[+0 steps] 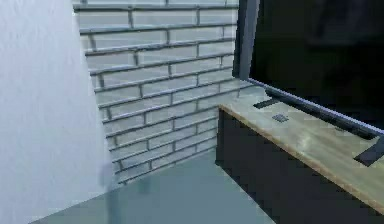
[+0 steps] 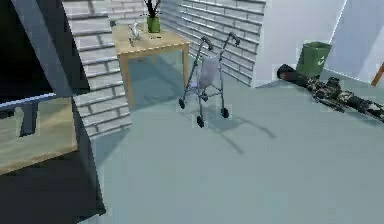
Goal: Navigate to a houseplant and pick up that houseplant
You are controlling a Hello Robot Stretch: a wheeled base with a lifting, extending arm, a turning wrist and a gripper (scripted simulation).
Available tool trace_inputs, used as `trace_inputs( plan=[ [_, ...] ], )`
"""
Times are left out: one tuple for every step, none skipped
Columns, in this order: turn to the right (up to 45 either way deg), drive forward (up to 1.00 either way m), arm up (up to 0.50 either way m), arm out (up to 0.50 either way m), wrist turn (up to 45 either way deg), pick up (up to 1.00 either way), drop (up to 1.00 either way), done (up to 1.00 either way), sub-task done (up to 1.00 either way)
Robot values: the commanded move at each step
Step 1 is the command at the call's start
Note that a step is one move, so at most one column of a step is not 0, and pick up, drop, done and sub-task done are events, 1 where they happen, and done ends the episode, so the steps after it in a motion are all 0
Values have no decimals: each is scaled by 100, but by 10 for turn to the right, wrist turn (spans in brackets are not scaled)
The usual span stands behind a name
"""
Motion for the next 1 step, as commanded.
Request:
trace_inputs(
  plan=[
    [-450, 0, 0, 0, 0, 0, 0, 0, 0]
  ],
)
